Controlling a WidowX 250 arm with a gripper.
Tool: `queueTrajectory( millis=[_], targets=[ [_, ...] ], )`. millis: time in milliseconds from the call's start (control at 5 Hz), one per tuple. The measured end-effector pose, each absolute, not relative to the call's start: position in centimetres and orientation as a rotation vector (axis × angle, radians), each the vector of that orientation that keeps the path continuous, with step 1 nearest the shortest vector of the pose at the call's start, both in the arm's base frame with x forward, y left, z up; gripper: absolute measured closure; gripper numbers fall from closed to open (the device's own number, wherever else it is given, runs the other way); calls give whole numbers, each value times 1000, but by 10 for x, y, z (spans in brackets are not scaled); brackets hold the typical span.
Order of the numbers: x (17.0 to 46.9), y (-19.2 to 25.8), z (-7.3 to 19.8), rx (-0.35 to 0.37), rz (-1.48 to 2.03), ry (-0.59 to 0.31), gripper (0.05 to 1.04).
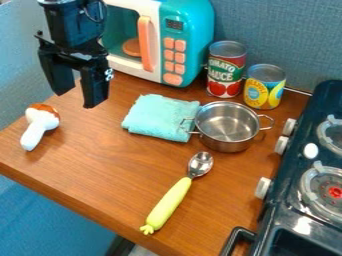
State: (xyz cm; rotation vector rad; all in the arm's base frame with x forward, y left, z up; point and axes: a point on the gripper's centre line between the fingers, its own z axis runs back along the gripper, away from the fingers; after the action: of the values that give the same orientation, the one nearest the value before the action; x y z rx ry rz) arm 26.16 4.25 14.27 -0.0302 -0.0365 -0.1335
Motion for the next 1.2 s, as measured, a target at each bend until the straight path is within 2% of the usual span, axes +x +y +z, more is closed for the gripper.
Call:
queueTrajectory(
  millis=[200,400,600,1000,1200],
  targets=[
    [260,41,136,-37,-137,-17,83],
    [261,16,117,-43,-210,-39,83],
    [262,-5,102,-8,-211,-29,83],
    [260,-38,83,-80,-265,-3,83],
    [258,-49,79,-81,-275,15,83]
  ],
)
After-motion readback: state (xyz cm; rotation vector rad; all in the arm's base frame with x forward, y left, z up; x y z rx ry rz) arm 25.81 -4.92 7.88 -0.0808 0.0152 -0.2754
